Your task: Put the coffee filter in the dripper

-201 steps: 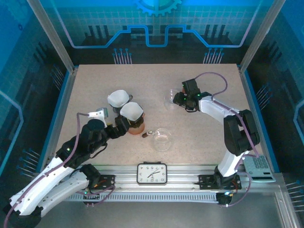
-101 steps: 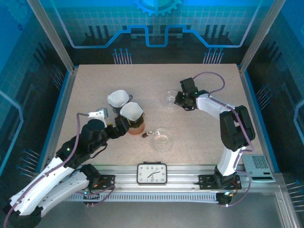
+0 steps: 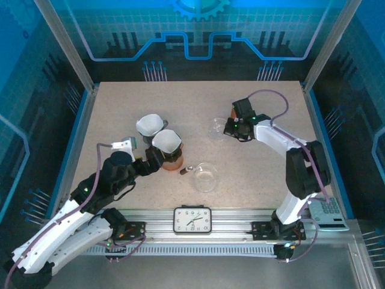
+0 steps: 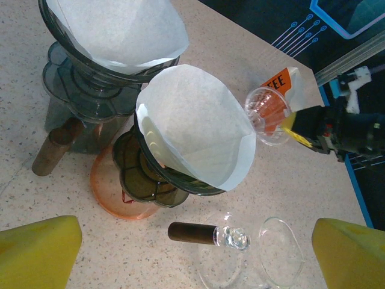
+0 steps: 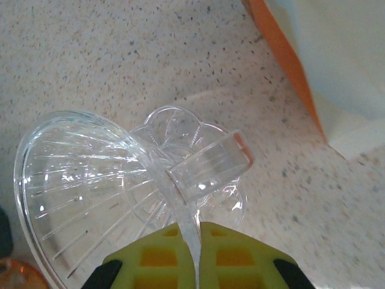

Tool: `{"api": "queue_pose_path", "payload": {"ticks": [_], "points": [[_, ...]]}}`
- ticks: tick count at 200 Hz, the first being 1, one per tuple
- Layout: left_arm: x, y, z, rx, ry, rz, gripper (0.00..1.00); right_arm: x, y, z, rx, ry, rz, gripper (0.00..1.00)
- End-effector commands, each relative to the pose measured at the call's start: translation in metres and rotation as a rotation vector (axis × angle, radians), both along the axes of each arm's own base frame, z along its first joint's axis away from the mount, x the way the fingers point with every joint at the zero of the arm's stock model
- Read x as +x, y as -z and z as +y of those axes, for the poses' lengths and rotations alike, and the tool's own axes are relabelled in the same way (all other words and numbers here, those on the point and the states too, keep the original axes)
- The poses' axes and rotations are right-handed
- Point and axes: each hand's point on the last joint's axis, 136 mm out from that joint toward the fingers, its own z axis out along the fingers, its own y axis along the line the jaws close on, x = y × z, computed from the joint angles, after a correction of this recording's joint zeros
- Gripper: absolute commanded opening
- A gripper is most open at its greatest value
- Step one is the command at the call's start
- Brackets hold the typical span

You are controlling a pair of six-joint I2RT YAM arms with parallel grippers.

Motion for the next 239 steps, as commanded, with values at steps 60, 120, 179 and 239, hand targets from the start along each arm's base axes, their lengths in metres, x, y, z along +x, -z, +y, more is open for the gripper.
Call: {"api": "queue_pose_path", "payload": {"ticks": [60, 120, 179, 239], "points": [[-0.002, -0.006, 0.011, 0.039, -0.027, -0.014, 0.99, -0.090, -0.083, 0.006, 0.188, -0.191, 0.045, 0.00], [-0.002, -0.004, 0.013, 0.042, -0.040, -0.011, 0.99, -0.160, -0.119, 0.039, 0.188, -0.395, 0.168, 0.00], [-0.003, -0.005, 0.014, 0.048, -0.033, -0.013, 0.99, -0.186, -0.108, 0.065, 0.172, -0.448, 0.219, 0.00], [-0.005, -0.001, 0.017, 0.056, -0.039, -0.015, 0.99, -0.188, -0.089, 0.070, 0.074, -0.475, 0.233, 0.00]]}}
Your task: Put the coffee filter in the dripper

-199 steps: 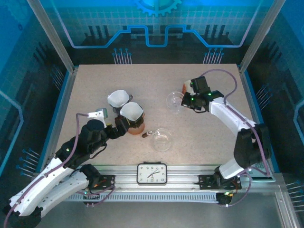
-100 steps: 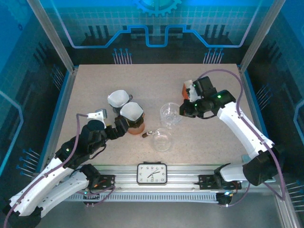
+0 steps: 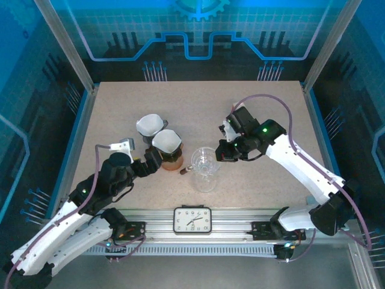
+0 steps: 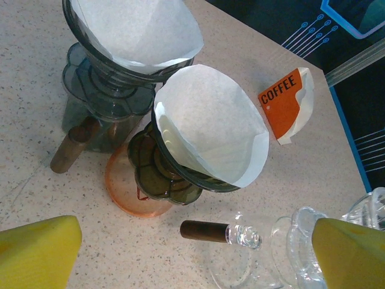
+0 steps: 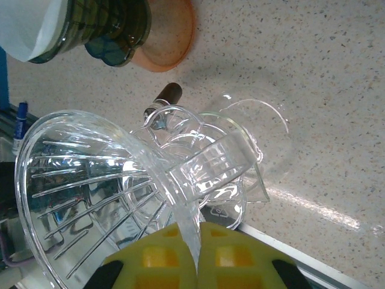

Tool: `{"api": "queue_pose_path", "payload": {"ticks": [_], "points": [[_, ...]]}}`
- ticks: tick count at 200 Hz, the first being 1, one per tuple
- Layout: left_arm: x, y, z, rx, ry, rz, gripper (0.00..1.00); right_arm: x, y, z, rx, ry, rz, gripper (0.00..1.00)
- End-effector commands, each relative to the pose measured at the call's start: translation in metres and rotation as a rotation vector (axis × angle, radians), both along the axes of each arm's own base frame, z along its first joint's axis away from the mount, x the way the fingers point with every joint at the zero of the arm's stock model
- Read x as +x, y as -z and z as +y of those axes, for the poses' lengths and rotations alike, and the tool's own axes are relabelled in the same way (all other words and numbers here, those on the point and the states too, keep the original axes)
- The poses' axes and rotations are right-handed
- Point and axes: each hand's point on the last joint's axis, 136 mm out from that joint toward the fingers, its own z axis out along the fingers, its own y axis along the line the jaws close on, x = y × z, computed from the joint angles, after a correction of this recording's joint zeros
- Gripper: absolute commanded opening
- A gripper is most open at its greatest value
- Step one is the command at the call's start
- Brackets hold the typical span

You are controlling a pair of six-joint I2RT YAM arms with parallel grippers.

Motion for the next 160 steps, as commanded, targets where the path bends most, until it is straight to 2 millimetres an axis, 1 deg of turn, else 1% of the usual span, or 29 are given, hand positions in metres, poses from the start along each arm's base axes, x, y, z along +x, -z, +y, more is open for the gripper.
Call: {"api": "queue_pose_path", "payload": {"ticks": [1, 44, 111, 124, 137, 160], "points": [[-0.001, -0.004, 0.009, 0.028, -0.020, -0.021, 0.99, -0.003, 0.012, -0.004, -0.060, 0.001, 0.014, 0.00], [-0.001, -0.002, 0.009, 0.027, -0.022, -0.022, 0.99, -0.001, 0.024, -0.003, -0.087, -0.008, 0.016, 0.00], [-0.001, 0.000, 0.010, 0.032, -0.028, -0.020, 0.99, -0.002, 0.033, -0.003, -0.098, -0.007, 0.028, 0.00], [-0.001, -0.001, 0.010, 0.032, -0.028, -0.020, 0.99, -0.002, 0.032, -0.004, -0.097, -0.004, 0.022, 0.00], [-0.001, -0.001, 0.010, 0.032, -0.025, -0.019, 0.99, -0.002, 0.032, -0.006, -0.104, -0.004, 0.019, 0.08], [-0.001, -0.001, 0.009, 0.027, -0.020, -0.019, 0.99, -0.002, 0.030, -0.008, -0.106, 0.003, 0.007, 0.27]]}}
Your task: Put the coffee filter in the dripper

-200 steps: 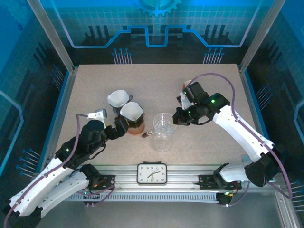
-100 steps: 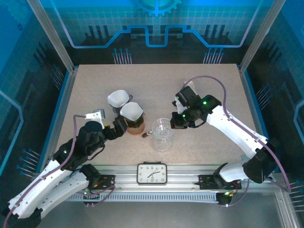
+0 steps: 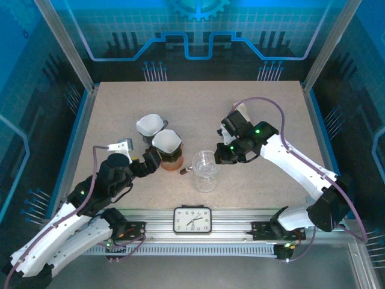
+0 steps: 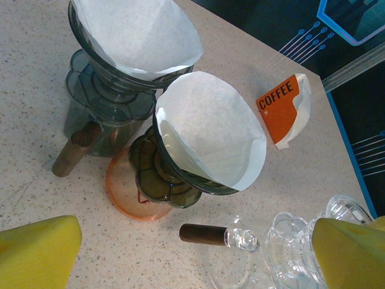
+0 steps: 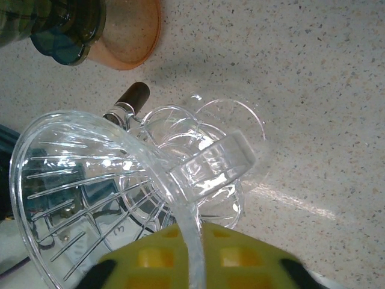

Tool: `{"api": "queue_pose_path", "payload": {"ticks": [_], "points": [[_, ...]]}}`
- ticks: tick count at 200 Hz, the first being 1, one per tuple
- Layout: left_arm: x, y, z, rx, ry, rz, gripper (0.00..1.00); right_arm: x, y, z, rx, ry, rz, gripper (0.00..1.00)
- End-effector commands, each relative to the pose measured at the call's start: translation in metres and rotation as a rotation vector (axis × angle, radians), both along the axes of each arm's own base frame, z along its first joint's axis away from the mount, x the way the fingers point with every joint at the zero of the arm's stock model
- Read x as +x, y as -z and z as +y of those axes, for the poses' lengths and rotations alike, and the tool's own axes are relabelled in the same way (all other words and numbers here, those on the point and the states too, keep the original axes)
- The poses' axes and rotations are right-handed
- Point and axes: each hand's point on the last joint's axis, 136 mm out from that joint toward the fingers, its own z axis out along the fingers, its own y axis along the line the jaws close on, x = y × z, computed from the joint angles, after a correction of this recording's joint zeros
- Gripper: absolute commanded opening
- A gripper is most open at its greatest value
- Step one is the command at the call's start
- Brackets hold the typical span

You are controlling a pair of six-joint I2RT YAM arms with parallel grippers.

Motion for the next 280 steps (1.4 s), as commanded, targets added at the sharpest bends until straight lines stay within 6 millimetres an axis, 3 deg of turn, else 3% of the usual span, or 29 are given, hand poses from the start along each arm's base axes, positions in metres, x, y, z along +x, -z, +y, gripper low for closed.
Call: {"api": "queue_pose_path", "payload": {"ticks": [1, 34, 80, 168, 228, 262, 280], "points": [[0.000, 0.002, 0.006, 0.031, -0.011, -0.004, 0.99, -0.006, 0.003, -0.004, -0.026, -0.005, -0.002, 0.27], [0.000, 0.000, 0.004, 0.023, -0.003, -0.010, 0.99, -0.001, -0.009, -0.007, -0.019, 0.012, -0.053, 0.52], [0.000, -0.004, 0.005, 0.019, -0.008, -0.015, 0.99, 0.015, -0.036, -0.023, -0.021, 0.061, -0.197, 0.61], [0.002, -0.003, -0.002, 0.007, 0.007, 0.006, 0.99, 0.003, -0.019, 0.000, -0.036, -0.072, -0.176, 0.56], [0.001, -0.002, -0.001, 0.004, 0.005, 0.011, 0.99, 0.007, -0.024, 0.015, -0.015, -0.108, -0.200, 0.55], [0.002, 0.000, -0.002, 0.004, 0.004, 0.013, 0.99, 0.009, -0.023, 0.016, -0.017, -0.108, -0.208, 0.56], [0.002, -0.001, -0.002, 0.004, 0.004, 0.010, 0.99, 0.013, -0.020, 0.006, -0.070, -0.084, -0.222, 0.59]]}}
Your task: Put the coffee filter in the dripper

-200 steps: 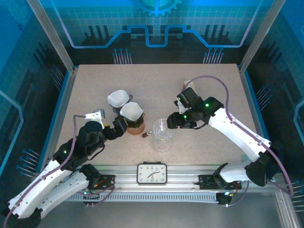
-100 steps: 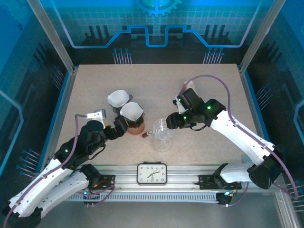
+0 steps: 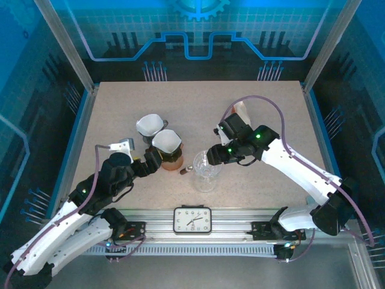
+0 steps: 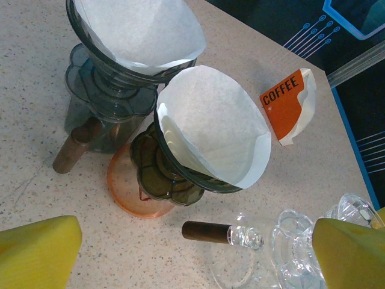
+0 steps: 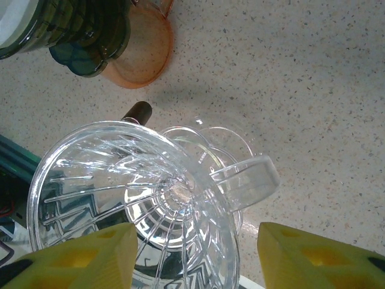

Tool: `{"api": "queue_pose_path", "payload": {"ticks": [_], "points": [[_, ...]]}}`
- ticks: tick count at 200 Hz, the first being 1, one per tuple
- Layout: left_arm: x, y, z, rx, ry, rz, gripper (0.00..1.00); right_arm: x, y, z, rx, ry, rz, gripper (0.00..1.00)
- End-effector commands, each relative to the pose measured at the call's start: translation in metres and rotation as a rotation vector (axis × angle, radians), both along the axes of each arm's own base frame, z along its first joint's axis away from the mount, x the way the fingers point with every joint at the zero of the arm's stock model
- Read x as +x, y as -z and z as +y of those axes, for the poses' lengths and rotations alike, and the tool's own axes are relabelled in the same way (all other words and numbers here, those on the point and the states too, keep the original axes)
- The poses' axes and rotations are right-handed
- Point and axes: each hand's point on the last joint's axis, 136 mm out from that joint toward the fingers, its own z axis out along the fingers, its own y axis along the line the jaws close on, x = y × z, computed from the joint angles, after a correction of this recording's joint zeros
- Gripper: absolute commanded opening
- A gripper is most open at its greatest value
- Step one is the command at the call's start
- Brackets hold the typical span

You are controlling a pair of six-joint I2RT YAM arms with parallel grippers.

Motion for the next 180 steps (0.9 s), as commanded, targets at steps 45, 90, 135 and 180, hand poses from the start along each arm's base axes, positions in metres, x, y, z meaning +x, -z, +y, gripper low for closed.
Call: {"api": "queue_pose_path", "payload": {"ticks": [45, 90, 135, 180], "points": [[0.001, -0.006, 0.002, 0.002, -0.007, -0.011, 0.99, 0.033, -0.035, -0.034, -0.052, 0.115, -0.220, 0.63], [0.003, -0.007, 0.003, 0.009, -0.020, -0.014, 0.99, 0.105, -0.053, -0.074, -0.042, 0.280, -0.381, 0.60], [0.003, -0.003, 0.001, 0.005, -0.013, 0.009, 0.99, 0.176, -0.008, -0.103, -0.199, 0.319, -0.320, 0.51], [0.001, 0.001, 0.002, 0.010, -0.016, 0.017, 0.99, 0.216, 0.029, -0.108, -0.242, 0.335, -0.281, 0.49]]}}
